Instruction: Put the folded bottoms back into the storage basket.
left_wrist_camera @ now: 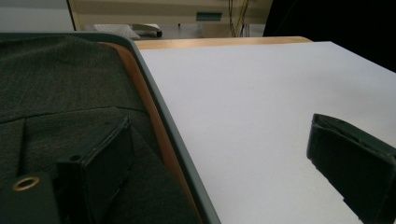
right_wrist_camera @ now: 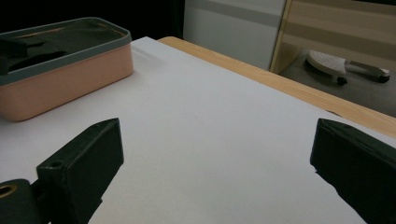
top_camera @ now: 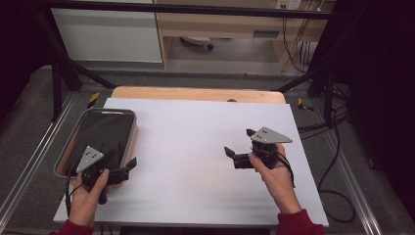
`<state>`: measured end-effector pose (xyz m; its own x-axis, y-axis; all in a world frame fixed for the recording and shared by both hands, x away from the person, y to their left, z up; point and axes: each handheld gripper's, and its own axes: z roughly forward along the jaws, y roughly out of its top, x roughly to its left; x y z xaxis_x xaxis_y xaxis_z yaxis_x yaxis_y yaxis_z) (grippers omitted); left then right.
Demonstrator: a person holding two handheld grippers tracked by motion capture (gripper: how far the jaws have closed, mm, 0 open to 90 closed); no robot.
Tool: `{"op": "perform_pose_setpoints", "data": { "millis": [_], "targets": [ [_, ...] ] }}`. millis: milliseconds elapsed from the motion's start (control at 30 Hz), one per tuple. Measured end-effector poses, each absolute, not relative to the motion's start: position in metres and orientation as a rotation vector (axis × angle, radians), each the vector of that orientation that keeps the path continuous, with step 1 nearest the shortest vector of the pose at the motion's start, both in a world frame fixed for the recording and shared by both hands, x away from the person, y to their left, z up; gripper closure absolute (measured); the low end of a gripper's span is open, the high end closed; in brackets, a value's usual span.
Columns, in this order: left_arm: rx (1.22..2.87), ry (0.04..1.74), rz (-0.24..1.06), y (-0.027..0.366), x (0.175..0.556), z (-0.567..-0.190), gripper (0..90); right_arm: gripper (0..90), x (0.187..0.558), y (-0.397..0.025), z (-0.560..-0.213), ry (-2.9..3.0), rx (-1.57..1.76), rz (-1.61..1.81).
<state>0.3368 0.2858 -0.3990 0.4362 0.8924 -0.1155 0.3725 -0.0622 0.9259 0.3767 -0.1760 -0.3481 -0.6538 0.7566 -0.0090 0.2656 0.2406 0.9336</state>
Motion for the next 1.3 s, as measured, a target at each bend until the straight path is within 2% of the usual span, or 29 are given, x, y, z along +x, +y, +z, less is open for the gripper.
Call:
{"op": "perform_pose_setpoints", "data": {
  "millis": [667,1033,1300],
  "targets": [
    [1.662,1.118,0.647,0.287,0.336,-0.399,7.9,3.4,0.340,-0.250,-0.367,1.899,1.096,1.401],
    [1.684,1.106,0.667,0.287,0.335,-0.399,7.9,3.3,0.323,-0.269,-0.383,1.856,1.160,1.378],
    [1.687,1.109,0.666,0.289,0.333,-0.400,8.0,3.4,0.313,-0.268,-0.402,1.892,1.143,1.338]
  ]
}}
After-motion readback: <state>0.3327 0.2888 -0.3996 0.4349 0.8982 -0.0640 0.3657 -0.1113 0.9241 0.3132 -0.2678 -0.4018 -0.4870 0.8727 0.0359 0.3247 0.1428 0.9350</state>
